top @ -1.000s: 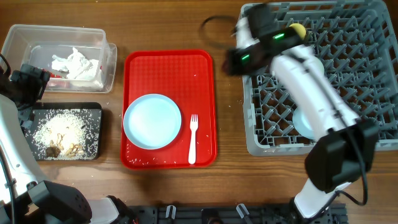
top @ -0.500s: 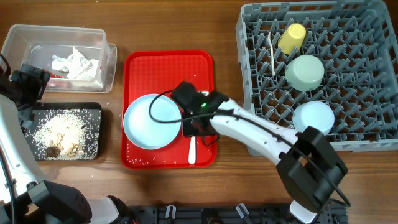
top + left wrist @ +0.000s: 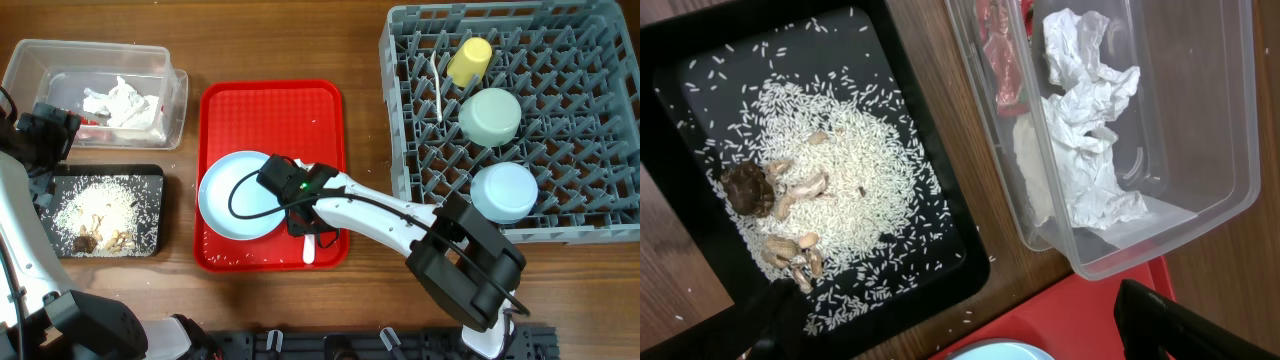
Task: Sort waste into correct bins and load items into the dishwasher rack
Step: 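Grasp the white fork on the red tray with the right gripper, then insert the fork upright into the rack beside the spoon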
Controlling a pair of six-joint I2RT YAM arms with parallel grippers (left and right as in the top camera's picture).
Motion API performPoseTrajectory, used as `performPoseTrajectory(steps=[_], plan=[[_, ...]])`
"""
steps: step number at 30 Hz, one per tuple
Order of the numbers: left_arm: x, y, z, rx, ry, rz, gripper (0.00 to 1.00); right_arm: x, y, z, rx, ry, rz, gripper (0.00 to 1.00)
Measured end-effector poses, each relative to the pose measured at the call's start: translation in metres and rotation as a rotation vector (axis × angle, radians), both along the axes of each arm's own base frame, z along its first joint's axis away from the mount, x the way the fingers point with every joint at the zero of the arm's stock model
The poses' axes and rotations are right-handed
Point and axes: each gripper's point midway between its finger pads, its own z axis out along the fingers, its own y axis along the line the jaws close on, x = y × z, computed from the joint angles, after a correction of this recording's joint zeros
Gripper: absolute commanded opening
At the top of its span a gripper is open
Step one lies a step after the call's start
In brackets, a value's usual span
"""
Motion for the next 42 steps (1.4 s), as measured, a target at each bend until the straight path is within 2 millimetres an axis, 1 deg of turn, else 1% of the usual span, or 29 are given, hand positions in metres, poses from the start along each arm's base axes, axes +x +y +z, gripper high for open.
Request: performPoseTrajectory(steps=[3, 5, 11, 13, 18, 20, 22, 25, 27, 29, 31, 35, 36, 37, 38, 39, 40, 41, 42], plan=[[0.0, 0.0, 0.0, 0.0, 0.0, 0.0, 1.0, 0.0, 0.0, 0.0, -0.002, -0.001, 0.001, 0.37], [0.0, 0.0, 0.0, 0.0, 0.0, 0.0, 1.0, 0.0, 0.0, 0.0, -0.002, -0.002, 0.001, 0.33], [0.0, 0.0, 0.0, 0.0, 0.0, 0.0, 1.0, 0.001, -0.001, 0.0, -0.003, -0.003, 0.0, 0.31], [0.0, 0.0, 0.0, 0.0, 0.0, 0.0, 1.0, 0.0, -0.002, -0.001, -0.005, -0.003, 0.0, 0.27], [0.0, 0.0, 0.0, 0.0, 0.0, 0.0, 1.0, -0.003, -0.006, -0.006, -0.018, 0.006, -0.004, 0.21], [0.0, 0.0, 0.0, 0.0, 0.0, 0.0, 1.0, -0.003, -0.006, -0.005, -0.019, 0.005, -0.004, 0.14], [0.0, 0.0, 0.0, 0.0, 0.0, 0.0, 1.0, -0.003, -0.007, -0.006, -0.022, 0.005, -0.009, 0.11], [0.0, 0.0, 0.0, 0.0, 0.0, 0.0, 1.0, -0.004, -0.01, -0.004, -0.034, 0.01, -0.015, 0.11], [0.0, 0.0, 0.0, 0.0, 0.0, 0.0, 1.0, -0.005, -0.016, -0.001, -0.058, 0.03, -0.024, 0.11], [0.0, 0.0, 0.0, 0.0, 0.0, 0.0, 1.0, 0.0, -0.02, 0.006, -0.067, 0.036, -0.041, 0.11], [0.0, 0.0, 0.0, 0.0, 0.0, 0.0, 1.0, 0.01, -0.023, 0.016, -0.068, 0.031, -0.065, 0.11], [0.0, 0.0, 0.0, 0.0, 0.001, 0.0, 1.0, 0.056, -0.032, 0.051, -0.035, -0.03, -0.114, 0.1], [0.0, 0.0, 0.0, 0.0, 0.0, 0.0, 1.0, 0.072, -0.035, 0.064, -0.019, -0.058, -0.123, 0.11], [0.0, 0.0, 0.0, 0.0, 0.0, 0.0, 1.0, 0.095, -0.041, 0.083, 0.007, -0.104, -0.139, 0.11], [0.0, 0.0, 0.0, 0.0, 0.0, 0.0, 1.0, 0.109, -0.046, 0.095, 0.023, -0.134, -0.148, 0.11], [0.0, 0.0, 0.0, 0.0, 0.0, 0.0, 1.0, 0.129, -0.055, 0.114, 0.048, -0.182, -0.164, 0.11], [0.0, 0.0, 0.0, 0.0, 0.0, 0.0, 1.0, 0.143, -0.064, 0.129, 0.064, -0.221, -0.178, 0.11], [0.0, 0.0, 0.0, 0.0, 0.0, 0.0, 1.0, 0.162, -0.079, 0.149, 0.084, -0.274, -0.202, 0.11], [0.0, 0.0, 0.0, 0.0, 0.0, 0.0, 1.0, 0.174, -0.092, 0.164, 0.094, -0.314, -0.218, 0.11]])
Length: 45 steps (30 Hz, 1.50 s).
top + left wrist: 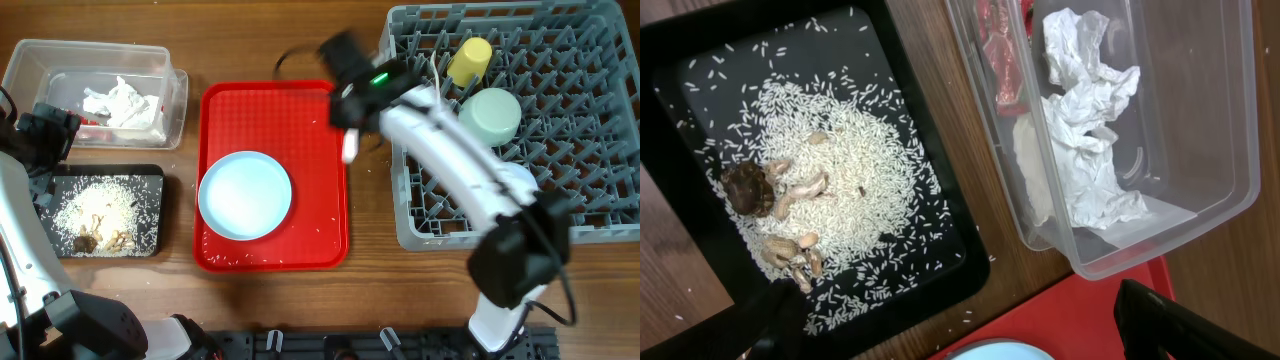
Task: Sort waste into correct bins and load items into the dishwasher rack
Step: 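Insert the fork upright into the rack beside the spoon, then grasp the rim of the light-blue plate with the right gripper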
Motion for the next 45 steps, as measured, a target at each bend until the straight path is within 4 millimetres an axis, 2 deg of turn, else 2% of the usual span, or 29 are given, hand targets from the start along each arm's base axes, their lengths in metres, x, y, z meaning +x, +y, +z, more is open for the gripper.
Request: performPoseTrajectory(steps=[1, 4, 7, 11, 15, 19, 23, 30, 34, 35, 38, 40, 41, 43, 45], plan=[[0.0, 0.0, 0.0, 0.0, 0.0, 0.0, 1.0, 0.017, -0.019, 0.019, 0.012, -0.057, -0.026, 0.11], [0.0, 0.0, 0.0, 0.0, 0.0, 0.0, 1.0, 0.051, -0.073, 0.054, -0.004, -0.181, -0.074, 0.11], [0.0, 0.0, 0.0, 0.0, 0.0, 0.0, 1.0, 0.07, -0.124, 0.063, -0.062, -0.228, -0.098, 0.11], [0.0, 0.0, 0.0, 0.0, 0.0, 0.0, 1.0, 0.079, -0.155, 0.066, -0.104, -0.254, -0.105, 0.11], [0.0, 0.0, 0.0, 0.001, 0.0, 0.0, 1.0, 0.085, -0.161, 0.057, -0.132, -0.265, -0.071, 0.16], [0.0, 0.0, 0.0, 0.0, 0.0, 0.0, 1.0, 0.086, -0.16, 0.035, -0.159, -0.257, -0.027, 0.22], [0.0, 0.0, 0.0, 0.0, 0.0, 0.0, 1.0, 0.082, -0.161, 0.015, -0.178, -0.225, 0.0, 0.22], [0.0, 0.0, 0.0, 0.0, 0.0, 0.0, 1.0, 0.08, -0.16, 0.01, -0.182, -0.214, 0.019, 0.29], [0.0, 0.0, 0.0, 0.0, 0.0, 0.0, 1.0, 0.074, -0.14, 0.006, -0.078, -0.186, 0.083, 0.36], [0.0, 0.0, 0.0, 0.0, 0.0, 0.0, 1.0, 0.071, -0.12, 0.007, 0.017, -0.183, 0.139, 0.4], [0.0, 0.0, 0.0, 0.0, 0.0, 0.0, 1.0, 0.065, -0.084, 0.012, 0.158, -0.183, 0.237, 0.4], [0.0, 0.0, 0.0, 0.0, 0.0, 0.0, 1.0, 0.056, -0.051, 0.016, 0.237, -0.175, 0.317, 0.41], [0.0, 0.0, 0.0, 0.0, 0.0, 0.0, 1.0, 0.044, -0.019, 0.017, 0.278, -0.163, 0.388, 0.43], [0.0, 0.0, 0.0, 0.0, 0.0, 0.0, 1.0, 0.026, 0.02, 0.018, 0.294, -0.145, 0.461, 0.46], [0.0, 0.0, 0.0, 0.0, 0.0, 0.0, 1.0, 0.01, 0.049, 0.016, 0.288, -0.131, 0.503, 0.46]])
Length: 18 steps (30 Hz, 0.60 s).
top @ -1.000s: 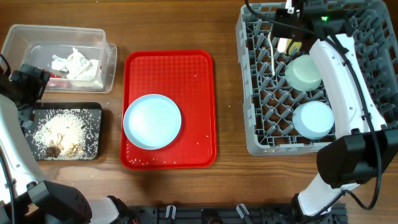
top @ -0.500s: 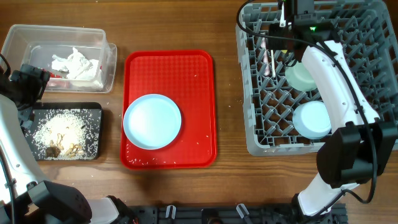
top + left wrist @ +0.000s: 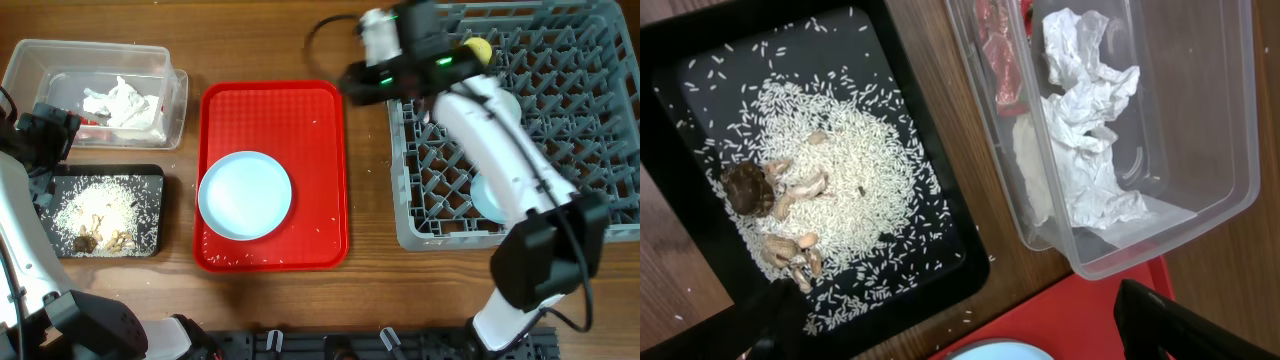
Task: Sort waste into correct bins and load items into the dishwasher rack
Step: 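Grasp the rim of the light-blue plate with the right gripper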
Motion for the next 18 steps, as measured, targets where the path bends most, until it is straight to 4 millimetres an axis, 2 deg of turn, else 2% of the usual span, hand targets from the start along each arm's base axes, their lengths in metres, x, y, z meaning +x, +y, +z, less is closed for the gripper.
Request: performPoseTrajectory(steps=[4, 7, 11, 14, 16, 18], plan=[[0.0, 0.0, 0.0, 0.0, 0.0, 0.0, 1.0, -0.036, 0.057, -0.017, -0.056, 0.023, 0.065, 0.48], [0.0, 0.0, 0.0, 0.0, 0.0, 0.0, 1.0, -0.051, 0.078, -0.047, -0.12, 0.064, 0.071, 0.48], [0.0, 0.0, 0.0, 0.0, 0.0, 0.0, 1.0, -0.068, 0.093, -0.107, -0.225, 0.155, 0.093, 0.47], [0.0, 0.0, 0.0, 0.0, 0.0, 0.0, 1.0, -0.085, 0.094, -0.146, -0.299, 0.228, 0.117, 0.42], [0.0, 0.0, 0.0, 0.0, 0.0, 0.0, 1.0, -0.099, 0.092, -0.169, -0.349, 0.282, 0.126, 0.35], [0.0, 0.0, 0.0, 0.0, 0.0, 0.0, 1.0, -0.108, 0.091, -0.181, -0.378, 0.314, 0.131, 0.22]])
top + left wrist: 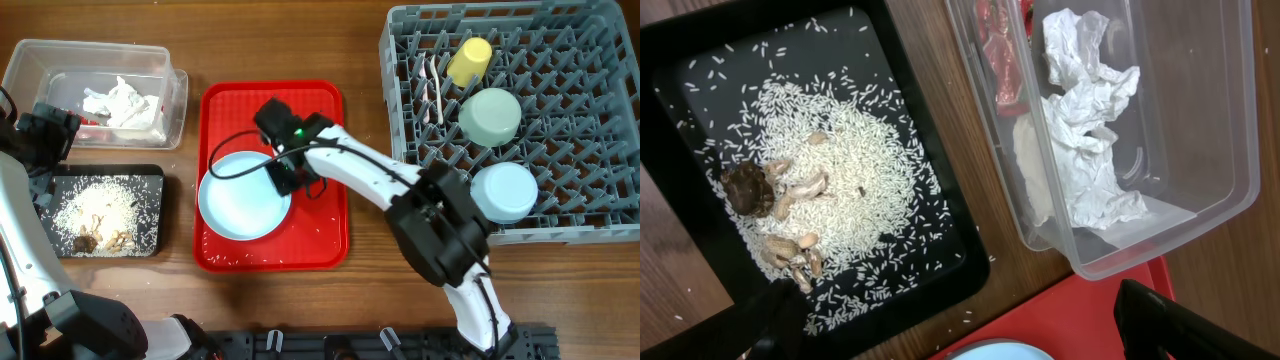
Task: Sort waste into correct bins and load items into the dishwasher rack
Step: 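Grasp the rim of the light-blue plate with the right gripper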
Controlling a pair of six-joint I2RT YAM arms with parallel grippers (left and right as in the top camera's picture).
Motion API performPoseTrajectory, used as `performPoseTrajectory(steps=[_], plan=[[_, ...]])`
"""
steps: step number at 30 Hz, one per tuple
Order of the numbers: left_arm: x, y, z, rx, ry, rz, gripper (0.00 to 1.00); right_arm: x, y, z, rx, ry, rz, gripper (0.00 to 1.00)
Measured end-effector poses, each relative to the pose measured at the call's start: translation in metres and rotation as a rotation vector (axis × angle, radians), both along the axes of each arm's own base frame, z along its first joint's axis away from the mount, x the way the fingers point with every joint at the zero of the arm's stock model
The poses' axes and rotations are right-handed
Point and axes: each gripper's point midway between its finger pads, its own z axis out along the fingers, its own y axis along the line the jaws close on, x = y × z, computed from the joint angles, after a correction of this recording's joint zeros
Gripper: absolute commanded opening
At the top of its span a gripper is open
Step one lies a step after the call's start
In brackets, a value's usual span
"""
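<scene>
A pale blue plate [238, 198] lies on the red tray [325, 110]. My right gripper [287, 172] is down at the plate's right rim; whether its fingers are closed on the rim does not show. Two white utensils [432, 85] lie in the grey dishwasher rack [600, 215], next to a yellow cup [469, 60], a green bowl [490, 115] and a white bowl [503, 192]. My left gripper [960, 340] hangs open over the black tray [940, 190] and the clear bin [1230, 150], holding nothing. The plate's edge [995, 352] shows at the bottom of the left wrist view.
The black tray [150, 175] at the left holds rice and food scraps [790, 200]. The clear bin [30, 60] behind it holds crumpled paper [1085, 130] and a red wrapper [1002, 60]. Loose rice grains dot the red tray's front [240, 258].
My right gripper was over the rack's far left corner with a white utensil. It is now down at the plate's right rim, and the utensil lies in the rack. The left arm has not moved.
First my right gripper was low on the red tray at a white utensil beside the plate. Then it held the utensil by the tray's far right corner, then over the rack's far left corner. Now the utensil is in the rack and the gripper is at the plate.
</scene>
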Motion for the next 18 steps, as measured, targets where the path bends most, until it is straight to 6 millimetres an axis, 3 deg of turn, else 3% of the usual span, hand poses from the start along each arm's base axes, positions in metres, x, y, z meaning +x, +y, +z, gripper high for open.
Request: performPoseTrajectory(steps=[3, 8, 12, 15, 18], plan=[[0.0, 0.0, 0.0, 0.0, 0.0, 0.0, 1.0, -0.004, -0.001, -0.001, -0.011, 0.01, 0.001, 0.04], [0.0, 0.0, 0.0, 0.0, 0.0, 0.0, 1.0, -0.004, 0.001, 0.001, -0.004, 0.023, -0.032, 0.04], [0.0, 0.0, 0.0, 0.0, 0.0, 0.0, 1.0, -0.001, -0.01, 0.008, -0.04, 0.039, -0.083, 0.04], [0.0, 0.0, 0.0, 0.0, 0.0, 0.0, 1.0, 0.018, -0.03, 0.025, -0.075, 0.002, -0.144, 0.04], [0.0, 0.0, 0.0, 0.0, 0.0, 0.0, 1.0, 0.061, -0.062, 0.07, -0.075, -0.13, -0.247, 0.04]])
